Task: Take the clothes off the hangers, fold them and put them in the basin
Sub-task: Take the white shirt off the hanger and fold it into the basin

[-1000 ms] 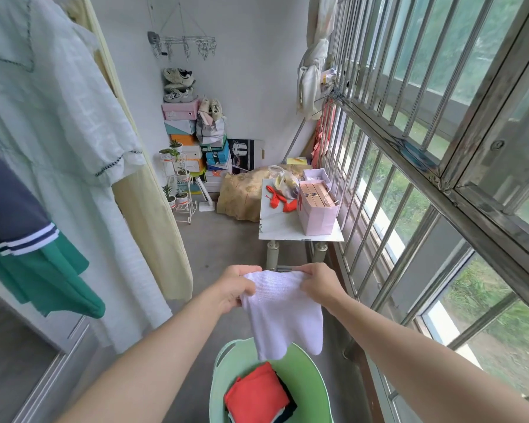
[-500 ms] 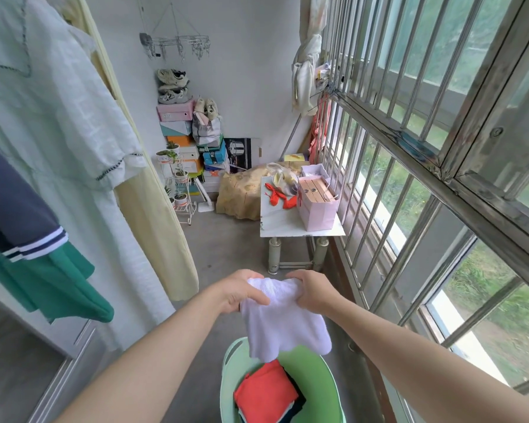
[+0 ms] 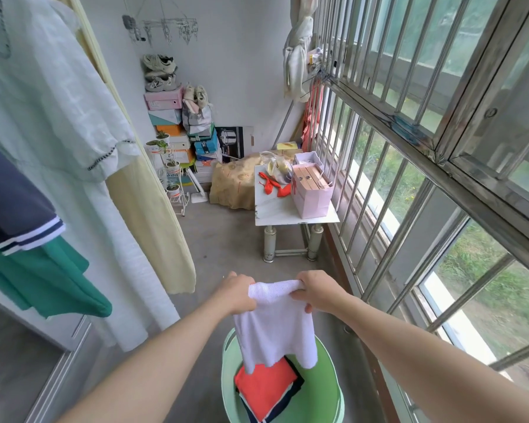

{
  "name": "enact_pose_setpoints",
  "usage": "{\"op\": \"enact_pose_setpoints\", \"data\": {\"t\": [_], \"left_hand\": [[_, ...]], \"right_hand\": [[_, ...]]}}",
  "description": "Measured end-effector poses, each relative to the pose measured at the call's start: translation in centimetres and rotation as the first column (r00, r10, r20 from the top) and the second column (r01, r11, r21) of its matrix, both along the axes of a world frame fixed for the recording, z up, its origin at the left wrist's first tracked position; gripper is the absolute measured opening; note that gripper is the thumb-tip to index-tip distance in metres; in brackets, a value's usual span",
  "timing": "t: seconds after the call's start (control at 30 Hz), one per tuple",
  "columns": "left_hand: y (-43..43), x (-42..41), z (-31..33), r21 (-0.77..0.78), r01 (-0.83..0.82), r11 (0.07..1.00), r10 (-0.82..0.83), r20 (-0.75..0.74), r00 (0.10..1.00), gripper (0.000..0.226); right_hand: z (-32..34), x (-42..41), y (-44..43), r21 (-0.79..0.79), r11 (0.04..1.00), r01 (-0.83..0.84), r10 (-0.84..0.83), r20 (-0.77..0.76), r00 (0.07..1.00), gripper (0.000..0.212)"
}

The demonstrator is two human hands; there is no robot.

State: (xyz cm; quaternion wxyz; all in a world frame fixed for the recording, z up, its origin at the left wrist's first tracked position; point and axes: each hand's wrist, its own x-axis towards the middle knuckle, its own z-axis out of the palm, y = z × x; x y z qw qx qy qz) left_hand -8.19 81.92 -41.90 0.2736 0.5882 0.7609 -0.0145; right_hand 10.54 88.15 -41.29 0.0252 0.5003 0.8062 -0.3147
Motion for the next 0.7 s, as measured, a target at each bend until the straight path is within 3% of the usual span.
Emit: {"op": "enact_pose_setpoints", "data": {"t": [0.13,0.2,0.33,0.4,0.47,0.57,0.63,0.7], "left_hand": [[-0.5,0.4,-0.3,-0.063,0.068,0.996,-0.078,-0.185,0.98,0.025],[-0.7,0.6,-0.4,-0.092,0.057,0.994,-0.074,-0.19,0.979,0.019],[-0.6,0.6,-1.4,-0.151,-0.132,0.98,0.135,0.015,0.991,0.013],[-0.6,0.8,-1.9,-0.144,-0.277,0.95,0.301,0.19,0.934,0.014],[-0.5,1.6,-2.4,-0.18,-0.447,0.876,0.477,0.449,0.756,0.018],[0.1,2.7,-4.1,-0.263,-0.656,0.707,0.605,0.705,0.37,0.046],[0.9,3.8,-5.8,-0.339,-0.797,0.5,0.64,0.765,0.076,0.048],[1.0,5.0,-7.5,-0.496,-0.835,0.236,0.644,0.724,-0.248,0.023]], "right_hand": [[-0.5,-0.1,-0.9,-0.245,0.964,0.102,-0.149,-0.181,0.972,0.018],[-0.7,0.1,-1.1,-0.32,0.935,0.151,-0.235,-0.242,0.942,0.019],[-1.6,0.3,-0.2,-0.461,0.877,0.137,-0.324,-0.354,0.878,0.02],[-2.0,0.3,0.0,-0.53,0.839,0.123,-0.364,-0.377,0.852,0.021],[-2.9,0.3,0.8,-0.609,0.785,0.114,-0.418,-0.384,0.823,0.019],[-4.9,0.6,1.5,-0.674,0.729,0.124,-0.487,-0.382,0.785,0.016],[-6.4,0.8,2.1,-0.693,0.707,0.141,-0.528,-0.385,0.757,0.017],[-7.9,1.1,2.2,-0.702,0.692,0.168,-0.567,-0.385,0.728,0.021]]}}
